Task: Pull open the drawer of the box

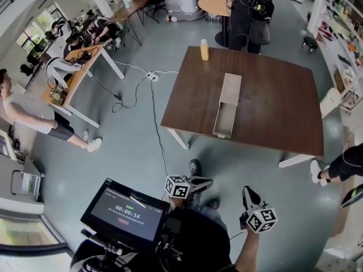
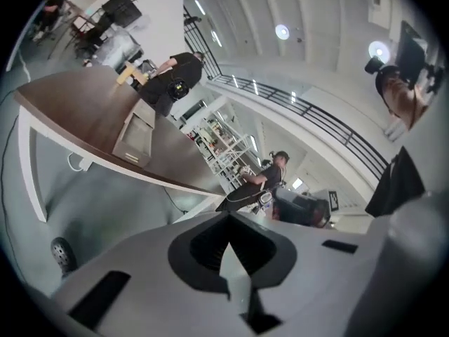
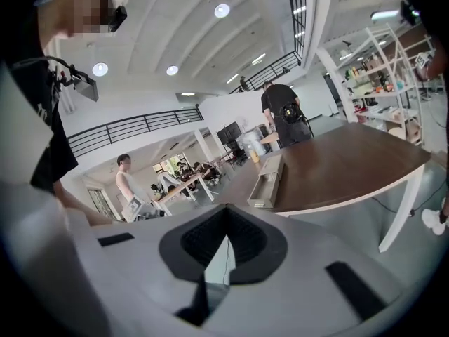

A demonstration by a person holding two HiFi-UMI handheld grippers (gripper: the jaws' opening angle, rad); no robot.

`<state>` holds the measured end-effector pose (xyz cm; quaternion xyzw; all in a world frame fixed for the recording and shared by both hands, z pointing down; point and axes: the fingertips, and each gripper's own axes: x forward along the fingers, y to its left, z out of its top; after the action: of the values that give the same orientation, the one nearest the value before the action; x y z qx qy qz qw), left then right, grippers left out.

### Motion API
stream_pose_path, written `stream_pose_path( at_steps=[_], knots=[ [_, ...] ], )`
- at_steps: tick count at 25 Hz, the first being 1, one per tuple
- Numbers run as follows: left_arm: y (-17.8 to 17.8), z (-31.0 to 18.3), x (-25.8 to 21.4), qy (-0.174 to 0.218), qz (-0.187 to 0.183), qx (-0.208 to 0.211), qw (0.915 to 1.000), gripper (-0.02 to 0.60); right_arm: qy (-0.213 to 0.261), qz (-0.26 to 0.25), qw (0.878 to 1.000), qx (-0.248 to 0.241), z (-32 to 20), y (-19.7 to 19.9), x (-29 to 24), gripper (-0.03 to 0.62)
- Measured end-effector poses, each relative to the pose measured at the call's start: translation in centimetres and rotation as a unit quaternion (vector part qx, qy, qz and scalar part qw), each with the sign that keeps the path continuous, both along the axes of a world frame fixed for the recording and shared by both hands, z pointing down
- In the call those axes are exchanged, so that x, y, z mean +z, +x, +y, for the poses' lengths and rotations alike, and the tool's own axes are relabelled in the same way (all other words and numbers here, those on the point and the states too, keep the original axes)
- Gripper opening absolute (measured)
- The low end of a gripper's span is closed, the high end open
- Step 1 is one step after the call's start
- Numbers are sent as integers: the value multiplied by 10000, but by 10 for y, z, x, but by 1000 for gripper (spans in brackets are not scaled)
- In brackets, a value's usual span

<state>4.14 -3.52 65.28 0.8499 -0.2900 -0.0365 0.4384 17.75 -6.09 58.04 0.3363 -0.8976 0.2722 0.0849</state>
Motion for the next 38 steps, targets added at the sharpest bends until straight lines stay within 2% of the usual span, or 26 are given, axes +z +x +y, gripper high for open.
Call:
stream_pose_path(
  at_steps=[3,6,12,18,23,31,35,38],
  knots=[
    [15,11,-9,269,-381,314,9984,6,63,270,9996,23,3,7,7,-15],
    [23,13,-18,519,-496,379,9967,6,146,503,9986,37,9,11,12,-15],
    [41,22,-30,893,-850,661,9902,6,20,671,9976,189,25,31,23,-15],
    [32,33,-25,922,-993,469,9897,6,-120,757,9961,439,37,49,39,-15],
    [28,43,-26,934,-1060,363,9893,6,-19,1047,9942,228,42,45,39,-15],
    [22,37,-34,1080,-1223,473,9855,6,312,1164,9926,171,43,24,20,-15],
    [23,35,-43,1301,-1146,515,9835,6,416,1174,9920,183,43,12,19,-15],
    [8,47,-44,1236,-1018,419,9862,6,485,1296,9904,45,51,-9,15,-15]
  ],
)
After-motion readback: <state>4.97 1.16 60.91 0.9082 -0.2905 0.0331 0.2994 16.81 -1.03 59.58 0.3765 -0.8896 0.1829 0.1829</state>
